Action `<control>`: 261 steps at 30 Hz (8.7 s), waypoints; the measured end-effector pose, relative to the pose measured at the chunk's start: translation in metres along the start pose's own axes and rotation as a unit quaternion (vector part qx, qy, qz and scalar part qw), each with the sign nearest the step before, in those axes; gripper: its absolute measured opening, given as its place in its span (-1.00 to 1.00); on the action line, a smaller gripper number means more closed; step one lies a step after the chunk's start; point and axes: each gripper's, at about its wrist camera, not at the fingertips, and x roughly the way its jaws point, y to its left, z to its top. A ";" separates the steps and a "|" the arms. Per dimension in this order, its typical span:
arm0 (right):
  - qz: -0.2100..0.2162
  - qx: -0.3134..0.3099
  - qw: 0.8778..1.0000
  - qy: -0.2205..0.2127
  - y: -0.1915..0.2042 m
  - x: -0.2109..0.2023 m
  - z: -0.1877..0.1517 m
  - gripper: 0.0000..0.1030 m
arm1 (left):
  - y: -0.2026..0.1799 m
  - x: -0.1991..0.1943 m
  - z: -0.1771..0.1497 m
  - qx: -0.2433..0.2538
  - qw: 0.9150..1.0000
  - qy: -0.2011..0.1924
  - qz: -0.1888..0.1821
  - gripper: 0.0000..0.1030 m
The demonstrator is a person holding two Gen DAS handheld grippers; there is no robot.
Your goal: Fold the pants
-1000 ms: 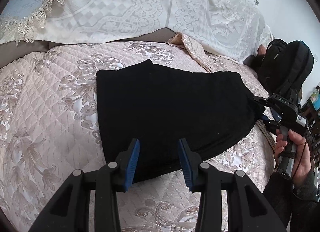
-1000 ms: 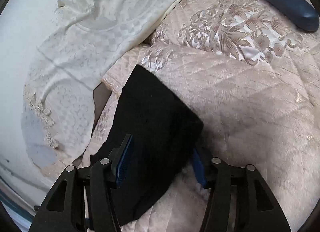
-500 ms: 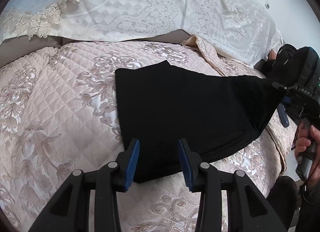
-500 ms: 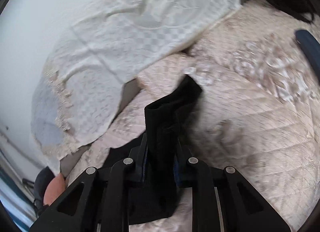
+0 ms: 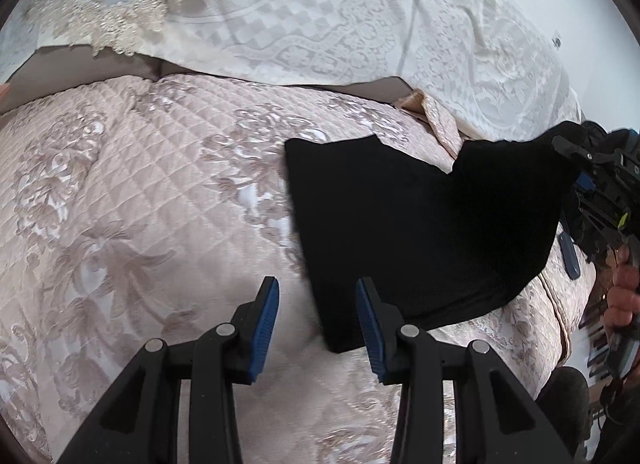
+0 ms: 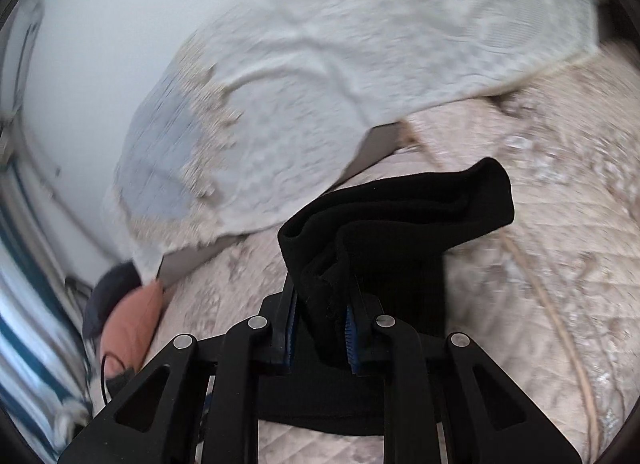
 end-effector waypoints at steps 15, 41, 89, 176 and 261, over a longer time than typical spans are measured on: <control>0.005 -0.108 0.979 0.175 0.064 0.111 -0.094 -0.50 | 0.055 -0.018 -0.004 -0.053 0.998 -0.014 0.027 -0.18; -0.064 -0.065 0.988 0.123 -0.009 0.058 -0.084 -0.80 | -0.059 0.043 0.074 0.049 0.997 -0.021 -0.054 -0.17; -0.164 -0.136 0.971 0.113 0.001 0.048 -0.099 -0.53 | -0.067 0.025 0.005 0.095 0.993 0.025 0.060 -0.17; -0.141 -0.100 0.978 0.120 -0.018 0.045 -0.069 0.14 | -0.002 0.046 0.042 -0.020 0.998 0.018 -0.056 0.14; -0.080 -0.252 0.954 0.140 0.151 0.149 -0.117 -0.12 | 0.095 -0.030 0.033 -0.006 0.992 -0.043 0.120 -0.19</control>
